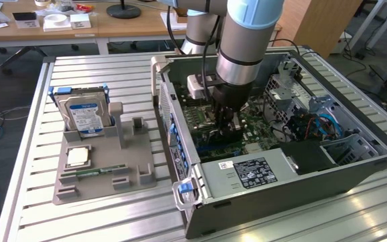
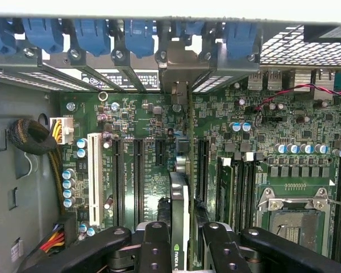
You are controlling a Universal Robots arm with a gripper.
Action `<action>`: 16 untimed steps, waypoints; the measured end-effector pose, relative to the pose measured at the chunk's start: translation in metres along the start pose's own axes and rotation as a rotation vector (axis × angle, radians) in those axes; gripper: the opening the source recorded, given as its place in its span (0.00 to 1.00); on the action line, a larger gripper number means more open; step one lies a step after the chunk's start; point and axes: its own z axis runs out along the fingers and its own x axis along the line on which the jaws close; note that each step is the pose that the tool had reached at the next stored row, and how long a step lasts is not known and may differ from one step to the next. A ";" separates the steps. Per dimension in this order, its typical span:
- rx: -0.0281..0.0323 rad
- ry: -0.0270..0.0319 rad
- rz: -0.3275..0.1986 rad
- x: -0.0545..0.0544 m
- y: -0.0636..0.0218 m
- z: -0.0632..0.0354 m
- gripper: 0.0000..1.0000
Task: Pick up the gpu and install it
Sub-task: 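Insert the gpu into the slot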
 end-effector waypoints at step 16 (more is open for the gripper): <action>0.0000 -0.0001 0.000 0.000 0.0007 0.0023 0.26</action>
